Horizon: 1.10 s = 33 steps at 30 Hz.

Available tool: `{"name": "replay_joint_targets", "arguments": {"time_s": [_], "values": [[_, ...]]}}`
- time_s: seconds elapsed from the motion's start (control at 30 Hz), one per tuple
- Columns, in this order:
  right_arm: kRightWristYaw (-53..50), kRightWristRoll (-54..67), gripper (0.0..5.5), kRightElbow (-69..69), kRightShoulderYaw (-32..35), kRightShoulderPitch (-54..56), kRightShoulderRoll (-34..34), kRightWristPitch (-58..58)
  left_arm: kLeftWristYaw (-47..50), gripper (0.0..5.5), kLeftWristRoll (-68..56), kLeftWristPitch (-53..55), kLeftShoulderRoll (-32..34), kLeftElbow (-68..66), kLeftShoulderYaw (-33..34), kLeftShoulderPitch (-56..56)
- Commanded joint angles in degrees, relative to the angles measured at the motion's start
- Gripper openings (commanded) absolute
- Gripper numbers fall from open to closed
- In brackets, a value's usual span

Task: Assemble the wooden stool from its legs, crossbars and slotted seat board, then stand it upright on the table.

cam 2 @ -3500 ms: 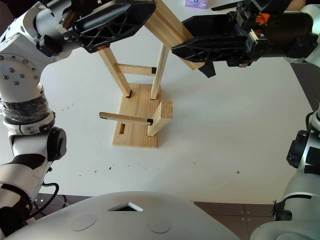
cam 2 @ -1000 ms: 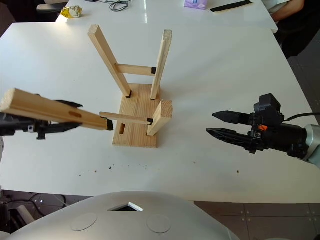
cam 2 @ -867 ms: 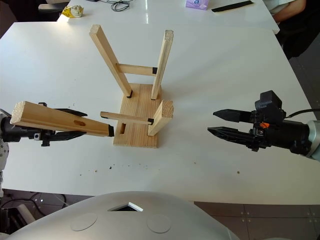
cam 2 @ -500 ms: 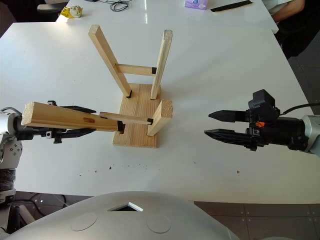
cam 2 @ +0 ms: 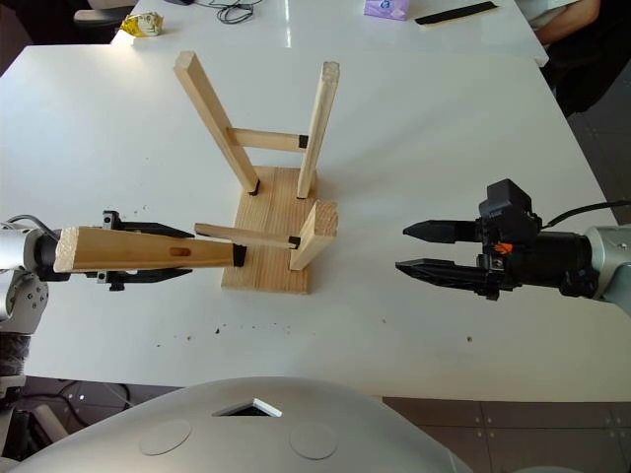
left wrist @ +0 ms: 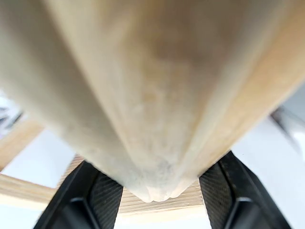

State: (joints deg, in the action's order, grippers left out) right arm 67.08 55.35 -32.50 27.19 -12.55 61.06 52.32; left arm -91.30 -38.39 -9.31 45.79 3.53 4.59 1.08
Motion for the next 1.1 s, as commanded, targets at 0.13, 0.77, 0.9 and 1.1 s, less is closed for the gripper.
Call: {"name": "replay_joint_targets", "arguments": {"time_s": [0.13,0.77,0.9,1.1], "values": [[-2.5,1.5,2.99,-3.2,0.1,-0.7,-1.4,-0.1,-0.8,2.12,-2.0,13.3,4.3,2.5,-2.1,-2.2],[-5.4,1.9,2.99,-6.1,0.4,-3.2,-3.4,-1.2,-1.0,2.12,-1.1,10.4,4.4,5.0,-1.8,-3.7],[-6.2,2.0,2.99,-7.1,0.9,-4.3,-4.0,-1.5,-0.3,2.12,0.0,10.0,3.6,5.6,-1.3,-2.6],[-7.3,1.8,2.99,-8.4,1.3,-6.1,-5.1,-2.1,2.5,2.12,0.2,9.6,2.0,9.1,-0.6,1.8]]}}
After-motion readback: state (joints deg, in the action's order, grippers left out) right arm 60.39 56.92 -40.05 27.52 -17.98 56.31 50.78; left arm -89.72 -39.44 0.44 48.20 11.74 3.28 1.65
